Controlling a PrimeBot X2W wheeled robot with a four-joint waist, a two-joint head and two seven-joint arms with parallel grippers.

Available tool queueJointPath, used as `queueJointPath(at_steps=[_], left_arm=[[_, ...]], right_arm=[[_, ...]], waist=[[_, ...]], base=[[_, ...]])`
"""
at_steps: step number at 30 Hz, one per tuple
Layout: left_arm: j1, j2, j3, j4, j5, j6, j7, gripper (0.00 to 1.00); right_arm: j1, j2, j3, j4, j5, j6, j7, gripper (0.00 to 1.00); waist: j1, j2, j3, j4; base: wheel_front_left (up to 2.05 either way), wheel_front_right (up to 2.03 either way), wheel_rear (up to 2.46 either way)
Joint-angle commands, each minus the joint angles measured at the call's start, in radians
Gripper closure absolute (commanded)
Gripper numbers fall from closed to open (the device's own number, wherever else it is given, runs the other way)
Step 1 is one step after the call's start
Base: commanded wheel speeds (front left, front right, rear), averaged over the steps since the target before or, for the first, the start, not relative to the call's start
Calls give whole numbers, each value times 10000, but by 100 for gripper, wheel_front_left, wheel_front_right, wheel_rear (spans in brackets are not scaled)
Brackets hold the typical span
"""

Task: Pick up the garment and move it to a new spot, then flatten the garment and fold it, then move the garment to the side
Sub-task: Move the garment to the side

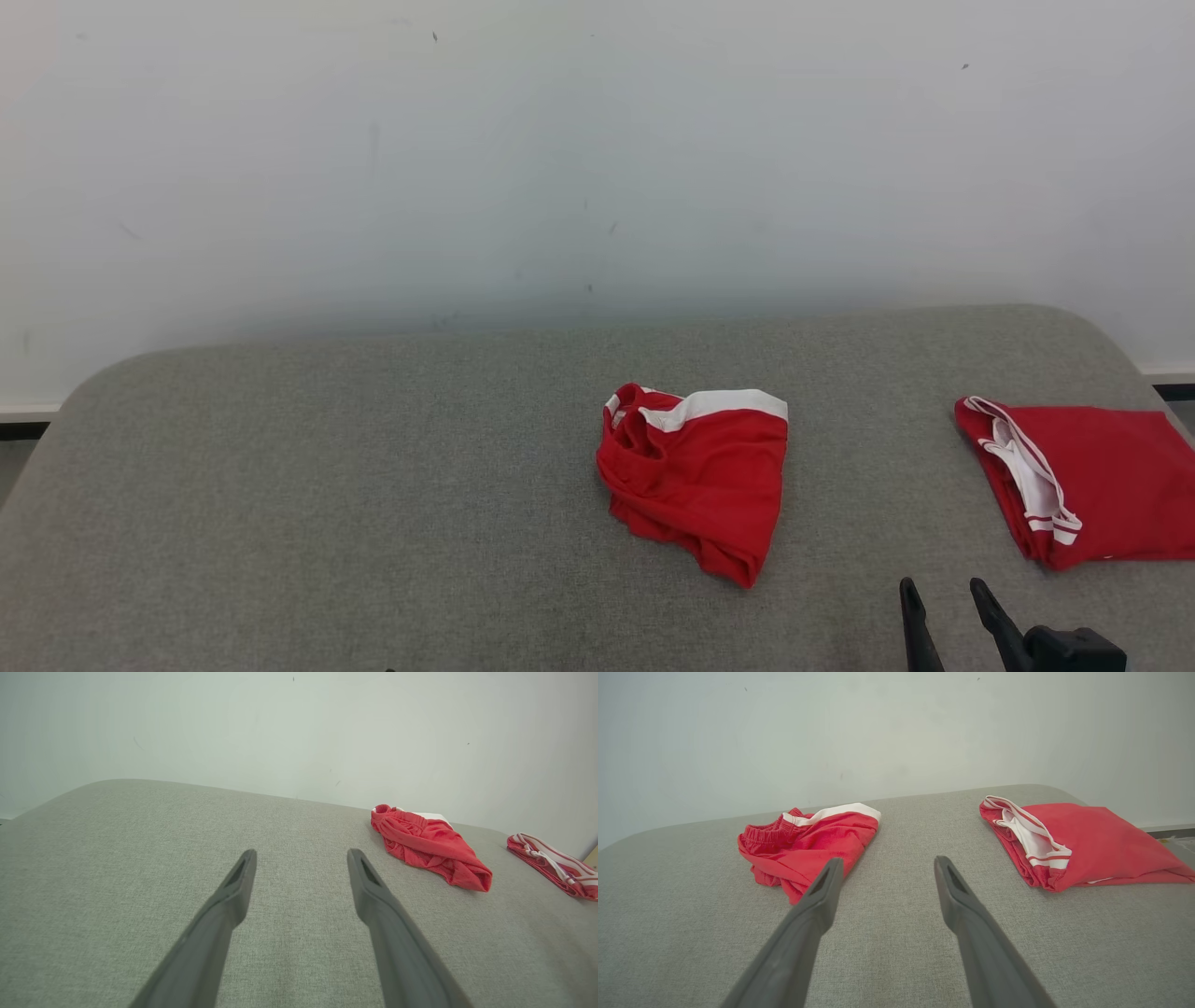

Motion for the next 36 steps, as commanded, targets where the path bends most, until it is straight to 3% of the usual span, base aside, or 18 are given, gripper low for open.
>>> queueJointPath(at_steps=[1, 9, 15, 19, 24, 28, 36], left_arm=[[53, -4, 42, 20, 17, -2, -42, 0], [76, -68, -12, -10, 59, -44, -42, 0], [122, -109, -81, -50, 41, -98, -42, 0], [167, -135, -263, 58, 49, -230, -42, 0], [-4, -163, -551, 123, 55, -351, -42, 0], [-181, -182, -811, 177, 64, -440, -42, 0], [-299, -197, -1125, 295, -19, -505, -42, 0]], right_arm=[[101, -6, 19, 0, -16, 4, -4, 0], [-216, -6, -39, 113, 41, 4, 396, 0], [-1762, -15, -905, 1018, 619, 4, 2812, 0], [-3298, 16, -1927, 2496, 1724, 4, 4251, 0], [-5403, 4, -2617, 5072, 1321, 4, 5885, 0], [-6617, 2, -2789, 6666, 913, 4, 5921, 0], [-8594, 4, -3700, 9486, -168, 4, 4921, 0]], waist=[[0, 0, 4, 7], [0, 0, 30, 129], [0, 0, 179, 197], [0, 0, 276, 261], [0, 0, 509, 483], [0, 0, 703, 794], [0, 0, 1030, 1324]], base=[[0, 0, 0], [0, 0, 0], [0, 0, 0], [0, 0, 0], [0, 0, 0], [0, 0, 0], [0, 0, 0]])
